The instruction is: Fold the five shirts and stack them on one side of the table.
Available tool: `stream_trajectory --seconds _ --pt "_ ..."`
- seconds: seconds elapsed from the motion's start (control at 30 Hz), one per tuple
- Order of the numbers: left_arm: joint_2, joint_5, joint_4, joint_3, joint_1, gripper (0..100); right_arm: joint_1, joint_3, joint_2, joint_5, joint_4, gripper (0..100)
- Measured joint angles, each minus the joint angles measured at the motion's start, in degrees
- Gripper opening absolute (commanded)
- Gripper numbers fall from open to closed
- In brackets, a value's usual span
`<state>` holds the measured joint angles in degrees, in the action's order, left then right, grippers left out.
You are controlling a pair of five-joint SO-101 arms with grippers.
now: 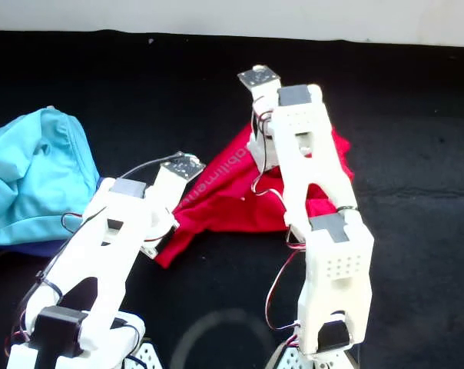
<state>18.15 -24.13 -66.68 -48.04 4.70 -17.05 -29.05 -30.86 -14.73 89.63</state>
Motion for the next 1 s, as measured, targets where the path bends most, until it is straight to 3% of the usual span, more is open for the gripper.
stream_trajectory --seconds 0.37,0.67,1.0 --pt "0.0 0.0 -0.2 0.0 0.0 1 -1.7 -0.1 0.0 -1.4 -1.6 22.6" --pt "0.0 0.0 -0.5 0.0 0.0 1 -2.3 -0.1 0.0 -6.4 -3.2 0.2" --pt "0.0 0.0 -0.5 0.0 0.0 1 -2.1 -5.0 1.0 -7.0 0.5 0.6"
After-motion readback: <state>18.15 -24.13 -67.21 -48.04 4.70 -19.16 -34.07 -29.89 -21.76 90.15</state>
